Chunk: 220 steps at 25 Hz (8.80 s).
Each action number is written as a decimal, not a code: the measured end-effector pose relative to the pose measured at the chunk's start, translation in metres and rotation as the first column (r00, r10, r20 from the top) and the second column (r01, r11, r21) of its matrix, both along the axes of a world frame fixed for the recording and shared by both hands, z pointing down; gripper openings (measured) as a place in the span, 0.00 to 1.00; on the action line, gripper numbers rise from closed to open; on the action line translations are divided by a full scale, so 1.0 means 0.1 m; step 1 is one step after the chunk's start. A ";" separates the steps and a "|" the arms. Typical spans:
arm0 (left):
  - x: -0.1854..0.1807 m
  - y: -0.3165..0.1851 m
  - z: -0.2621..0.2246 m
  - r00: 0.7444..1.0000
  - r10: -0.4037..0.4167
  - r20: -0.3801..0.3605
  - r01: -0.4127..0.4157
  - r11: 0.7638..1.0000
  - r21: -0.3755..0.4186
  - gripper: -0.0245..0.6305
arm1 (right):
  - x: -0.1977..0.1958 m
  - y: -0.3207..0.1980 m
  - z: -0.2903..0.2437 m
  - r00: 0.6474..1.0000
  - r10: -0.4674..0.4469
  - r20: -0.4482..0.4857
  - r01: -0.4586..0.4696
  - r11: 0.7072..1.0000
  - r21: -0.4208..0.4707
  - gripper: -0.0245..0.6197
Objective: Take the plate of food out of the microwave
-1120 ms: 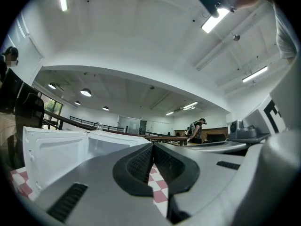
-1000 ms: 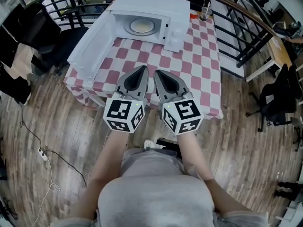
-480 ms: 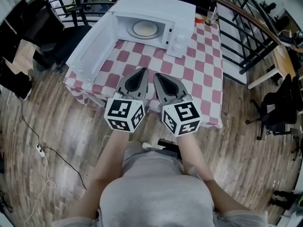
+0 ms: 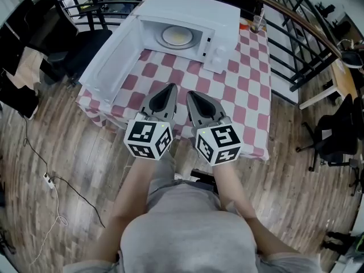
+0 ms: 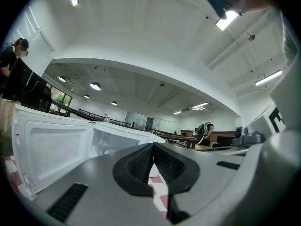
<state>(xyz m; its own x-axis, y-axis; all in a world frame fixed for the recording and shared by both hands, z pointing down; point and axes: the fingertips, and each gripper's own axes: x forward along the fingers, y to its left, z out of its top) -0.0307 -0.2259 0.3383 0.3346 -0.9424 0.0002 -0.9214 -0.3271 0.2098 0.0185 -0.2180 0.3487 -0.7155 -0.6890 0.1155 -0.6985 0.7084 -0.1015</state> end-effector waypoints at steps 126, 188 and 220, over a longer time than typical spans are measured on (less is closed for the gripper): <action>-1.06 -3.44 2.58 0.510 -0.697 -0.503 -0.067 0.551 -0.832 0.45 | -0.40 -2.50 1.36 0.965 0.233 -0.118 -0.256 0.930 -0.262 0.08; -0.99 -2.89 1.95 0.445 -0.493 -0.748 -0.197 0.760 -0.619 0.06 | -0.43 -2.10 1.02 0.969 0.212 -0.124 -0.227 0.967 -0.118 0.08; -0.96 -2.04 1.37 0.458 -0.393 -0.797 -0.219 0.819 -0.530 0.06 | -0.36 -1.62 0.62 0.960 0.275 -0.060 -0.278 0.958 -0.063 0.08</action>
<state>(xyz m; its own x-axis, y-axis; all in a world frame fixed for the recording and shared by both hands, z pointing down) -0.1263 -0.4299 0.4757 0.3601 -0.9034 0.2328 -0.1699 0.1819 0.9685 -0.0173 -0.3804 0.4110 -0.4902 -0.8481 0.2010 -0.8716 0.4792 -0.1037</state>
